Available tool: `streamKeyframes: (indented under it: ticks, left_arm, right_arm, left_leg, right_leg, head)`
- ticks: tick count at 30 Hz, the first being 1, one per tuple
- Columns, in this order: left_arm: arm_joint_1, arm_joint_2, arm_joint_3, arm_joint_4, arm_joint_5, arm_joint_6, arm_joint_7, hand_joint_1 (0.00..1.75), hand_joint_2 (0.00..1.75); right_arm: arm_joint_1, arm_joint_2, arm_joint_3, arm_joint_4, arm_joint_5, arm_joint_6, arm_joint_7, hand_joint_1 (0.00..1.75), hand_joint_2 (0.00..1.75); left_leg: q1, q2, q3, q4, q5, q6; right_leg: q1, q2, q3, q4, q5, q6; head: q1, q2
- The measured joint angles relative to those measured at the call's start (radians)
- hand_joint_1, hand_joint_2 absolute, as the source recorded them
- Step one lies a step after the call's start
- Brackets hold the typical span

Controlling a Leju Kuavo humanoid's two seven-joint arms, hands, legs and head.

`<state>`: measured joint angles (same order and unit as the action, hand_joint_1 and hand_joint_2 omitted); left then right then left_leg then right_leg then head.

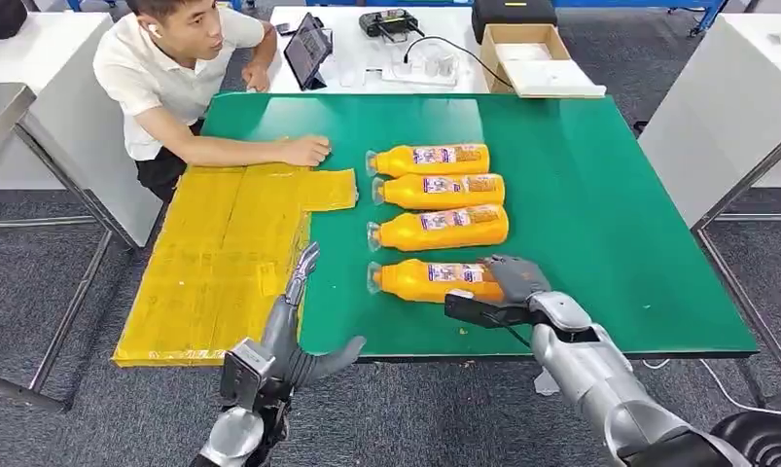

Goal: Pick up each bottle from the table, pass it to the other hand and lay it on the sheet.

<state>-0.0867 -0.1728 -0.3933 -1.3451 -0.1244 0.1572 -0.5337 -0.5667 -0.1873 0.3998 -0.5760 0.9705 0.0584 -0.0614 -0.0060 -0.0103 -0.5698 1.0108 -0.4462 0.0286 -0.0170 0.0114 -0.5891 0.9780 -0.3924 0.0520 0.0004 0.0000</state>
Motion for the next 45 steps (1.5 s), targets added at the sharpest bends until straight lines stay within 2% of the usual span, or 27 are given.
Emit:
streamKeyframes:
  ticks: [14, 17, 24, 28, 32, 37, 45]
  left_arm:
    - [-0.004, 0.000, -0.005, 0.003, 0.000, -0.002, -0.002, 0.00, 1.75]
    - [-0.004, 0.002, -0.010, 0.003, 0.003, -0.002, -0.006, 0.00, 1.75]
    - [-0.003, 0.003, -0.014, 0.003, 0.022, -0.002, -0.006, 0.00, 1.75]
    - [0.020, 0.000, -0.005, -0.019, 0.172, -0.029, 0.039, 0.00, 1.75]
    - [0.048, -0.011, 0.025, -0.054, 0.334, -0.025, 0.115, 0.00, 1.75]
    - [0.087, -0.016, 0.035, -0.078, 0.450, -0.032, 0.171, 0.00, 1.75]
    - [0.104, -0.010, 0.030, -0.110, 0.492, -0.012, 0.170, 0.00, 1.75]
  right_arm:
    - [-0.003, -0.007, 0.016, 0.004, -0.033, -0.002, -0.038, 1.75, 1.75]
    - [0.008, -0.009, 0.019, 0.001, -0.087, -0.008, -0.092, 1.75, 1.75]
    - [0.021, -0.011, 0.017, -0.008, -0.128, -0.019, -0.125, 1.75, 1.75]
    - [0.103, -0.004, -0.009, -0.091, -0.279, -0.089, -0.215, 1.75, 1.75]
    - [0.221, 0.032, -0.059, -0.226, -0.392, -0.170, -0.260, 1.75, 1.75]
    - [0.350, 0.092, -0.107, -0.373, -0.471, -0.249, -0.309, 1.75, 1.75]
    - [0.413, 0.154, -0.135, -0.439, -0.550, -0.262, -0.357, 1.75, 1.75]
  left_leg:
    - [0.000, 0.000, 0.000, 0.000, -0.002, 0.000]
    - [0.000, 0.001, 0.000, 0.000, -0.003, 0.000]
    - [0.000, 0.002, 0.001, 0.000, -0.003, 0.000]
    - [0.001, 0.002, -0.001, 0.000, -0.003, 0.000]
    - [0.001, 0.001, -0.006, 0.000, -0.003, 0.000]
    - [0.001, -0.001, -0.015, 0.000, -0.003, 0.000]
    - [0.000, -0.001, -0.019, 0.000, -0.003, 0.000]
  right_leg:
    - [0.000, 0.000, 0.000, -0.001, -0.002, 0.002]
    - [0.000, 0.000, 0.000, -0.001, -0.002, 0.002]
    - [0.000, 0.001, 0.000, -0.001, -0.002, 0.002]
    - [0.000, 0.001, 0.000, -0.001, -0.002, 0.002]
    - [0.001, 0.000, -0.004, 0.000, -0.002, 0.002]
    - [0.001, 0.000, -0.012, 0.000, -0.002, 0.002]
    - [0.000, 0.000, -0.016, 0.000, -0.002, 0.002]
  head:
    - [0.000, 0.000]
    - [0.000, 0.000]
    - [0.000, 0.000]
    - [0.000, 0.000]
    - [0.000, 0.000]
    - [0.000, 0.000]
    - [0.000, 0.000]
